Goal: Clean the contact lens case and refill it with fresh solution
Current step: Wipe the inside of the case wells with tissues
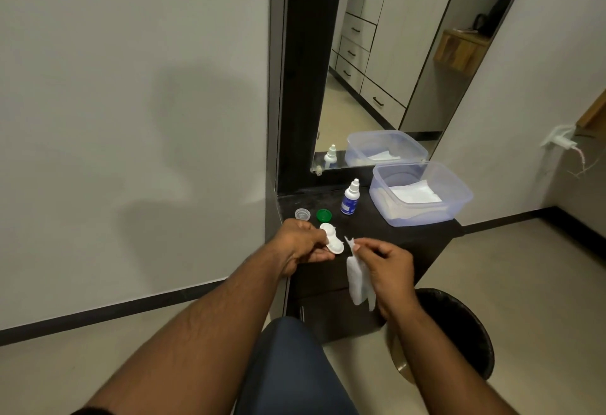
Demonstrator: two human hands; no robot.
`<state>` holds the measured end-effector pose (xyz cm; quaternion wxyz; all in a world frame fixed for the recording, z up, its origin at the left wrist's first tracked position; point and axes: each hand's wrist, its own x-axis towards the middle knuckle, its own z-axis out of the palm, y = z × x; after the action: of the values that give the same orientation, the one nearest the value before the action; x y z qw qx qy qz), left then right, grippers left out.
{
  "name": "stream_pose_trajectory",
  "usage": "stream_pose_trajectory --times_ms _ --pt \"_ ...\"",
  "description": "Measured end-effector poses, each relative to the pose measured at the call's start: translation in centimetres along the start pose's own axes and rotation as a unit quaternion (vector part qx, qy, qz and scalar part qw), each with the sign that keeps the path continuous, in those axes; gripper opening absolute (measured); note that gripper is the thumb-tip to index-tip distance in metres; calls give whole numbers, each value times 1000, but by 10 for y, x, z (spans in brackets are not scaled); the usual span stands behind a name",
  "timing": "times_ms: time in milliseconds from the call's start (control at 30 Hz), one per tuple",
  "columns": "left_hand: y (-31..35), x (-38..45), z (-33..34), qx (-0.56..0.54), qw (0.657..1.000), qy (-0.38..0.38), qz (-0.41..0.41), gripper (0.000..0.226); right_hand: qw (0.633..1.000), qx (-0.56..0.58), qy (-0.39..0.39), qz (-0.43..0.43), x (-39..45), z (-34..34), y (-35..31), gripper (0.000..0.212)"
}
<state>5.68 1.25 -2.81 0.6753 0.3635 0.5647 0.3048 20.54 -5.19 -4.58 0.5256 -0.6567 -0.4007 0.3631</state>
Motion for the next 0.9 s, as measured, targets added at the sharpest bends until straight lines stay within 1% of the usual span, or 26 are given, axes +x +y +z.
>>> stream_pose_trajectory --times_ms 100,167,233,300,367,433,467,567,667,767,833,900 --pt "0 -1 2 9 1000 5 6 14 986 -127 -19 -106 0 9 6 16" --pt "-1 -2 2 15 1000 10 12 14 961 -198 -22 -191 -1 14 8 17" --pt "-1 -1 2 19 1000 12 19 12 934 -238 -33 -265 -1 17 8 17" --pt "-1 -1 3 23 999 15 24 7 903 -283 -62 -318 -2 18 5 16" --pt "-1 -1 4 24 999 18 29 6 873 -329 -83 -350 1 18 3 13" --pt "0 -3 3 23 999 17 31 8 862 -353 -84 -355 2 17 3 11" --pt "-1 -3 3 25 999 16 32 10 864 -353 -74 -352 4 17 5 11" --pt "-1 -3 4 27 999 21 35 18 887 -335 -36 -316 7 16 8 14" --pt "-1 -4 5 25 999 22 37 18 899 -318 -28 -299 8 15 9 15" --pt "-1 -3 4 31 999 21 34 12 897 -310 -48 -311 5 16 6 14" --pt "0 -3 4 35 999 22 31 7 890 -315 -72 -323 3 16 5 13" --pt "0 -3 4 36 999 21 30 7 881 -330 -88 -329 4 14 5 14"
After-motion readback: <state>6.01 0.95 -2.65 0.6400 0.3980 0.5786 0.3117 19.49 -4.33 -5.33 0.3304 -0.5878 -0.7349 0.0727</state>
